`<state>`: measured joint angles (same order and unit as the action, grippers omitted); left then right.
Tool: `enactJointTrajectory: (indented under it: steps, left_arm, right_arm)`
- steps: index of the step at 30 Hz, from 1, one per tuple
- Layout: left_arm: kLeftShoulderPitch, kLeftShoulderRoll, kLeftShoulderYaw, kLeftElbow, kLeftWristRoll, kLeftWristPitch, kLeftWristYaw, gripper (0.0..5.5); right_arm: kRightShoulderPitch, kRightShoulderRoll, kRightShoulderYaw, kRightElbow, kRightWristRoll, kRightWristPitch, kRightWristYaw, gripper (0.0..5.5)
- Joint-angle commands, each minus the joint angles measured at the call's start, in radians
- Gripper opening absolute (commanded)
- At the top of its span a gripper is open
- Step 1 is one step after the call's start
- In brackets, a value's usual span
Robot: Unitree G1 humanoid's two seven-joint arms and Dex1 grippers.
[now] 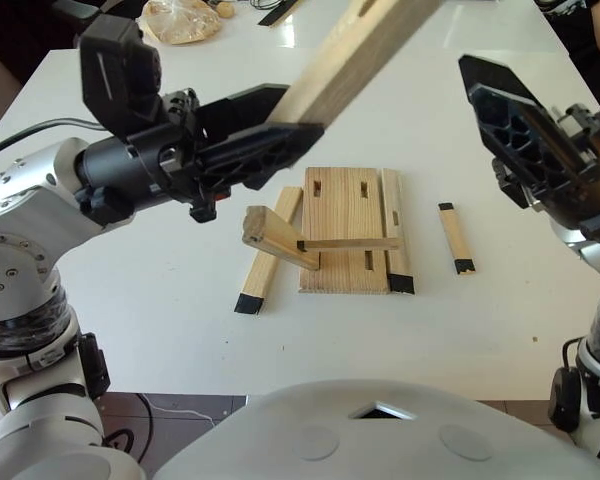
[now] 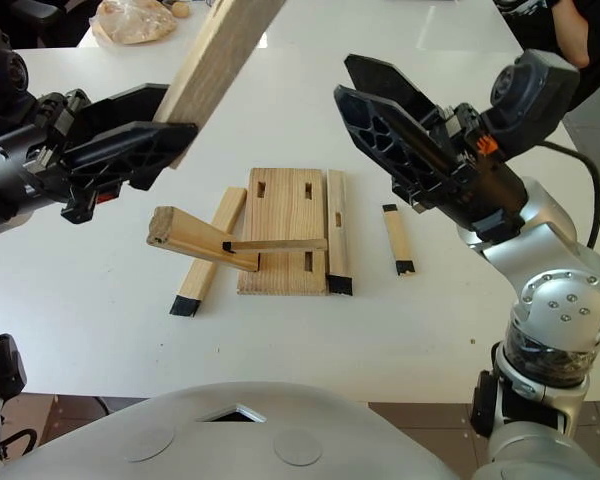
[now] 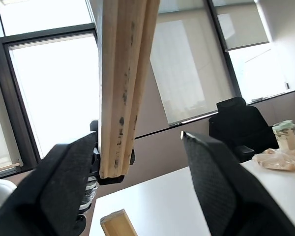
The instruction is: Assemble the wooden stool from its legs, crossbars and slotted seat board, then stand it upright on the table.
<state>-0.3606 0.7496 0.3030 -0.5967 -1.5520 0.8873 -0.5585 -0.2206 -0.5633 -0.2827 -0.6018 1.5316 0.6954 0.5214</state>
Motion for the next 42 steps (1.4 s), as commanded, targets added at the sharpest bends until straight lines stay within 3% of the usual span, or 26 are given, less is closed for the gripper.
enactJointTrajectory:
  steps: [1, 31, 39, 42]
  left_arm:
    - [0.008, 0.035, -0.016, -0.013, 0.013, 0.0, -0.045, 2.01]
    - [0.141, 0.124, -0.066, -0.041, 0.198, -0.019, -0.301, 2.01]
    - [0.132, 0.126, -0.069, -0.027, 0.203, -0.036, -0.311, 2.01]
    - [0.126, 0.126, -0.067, -0.023, 0.195, -0.037, -0.31, 2.01]
  right_arm:
    - [-0.066, -0.025, 0.028, 0.041, 0.042, 0.026, 0.02, 3.2]
    - [-0.204, -0.119, 0.109, 0.1, 0.018, 0.125, 0.214, 3.2]
    - [-0.162, -0.132, 0.12, 0.102, -0.093, 0.116, 0.286, 2.07]
    - [-0.148, -0.131, 0.123, 0.105, -0.122, 0.109, 0.303, 1.99]
